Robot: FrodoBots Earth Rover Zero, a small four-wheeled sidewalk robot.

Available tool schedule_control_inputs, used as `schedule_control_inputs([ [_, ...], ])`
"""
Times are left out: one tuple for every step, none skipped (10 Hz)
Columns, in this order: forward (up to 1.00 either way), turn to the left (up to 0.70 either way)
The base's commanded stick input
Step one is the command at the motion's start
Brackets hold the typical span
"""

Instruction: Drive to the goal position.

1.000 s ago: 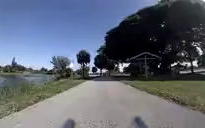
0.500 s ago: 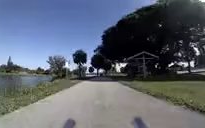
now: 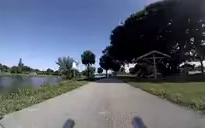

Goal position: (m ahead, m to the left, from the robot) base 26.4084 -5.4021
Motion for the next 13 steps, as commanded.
schedule_control_inputs([
  [0.85,0.0],
  [0.85,0.0],
  [0.85,0.0],
  [0.85,0.34],
  [0.85,0.21],
  [0.85,0.0],
  [0.85,0.0],
  [0.85,0.0],
  [0.85,0.0],
  [0.85,0.0],
  [0.85,0.0],
  [0.85,0.0],
  [0.85,0.02],
])
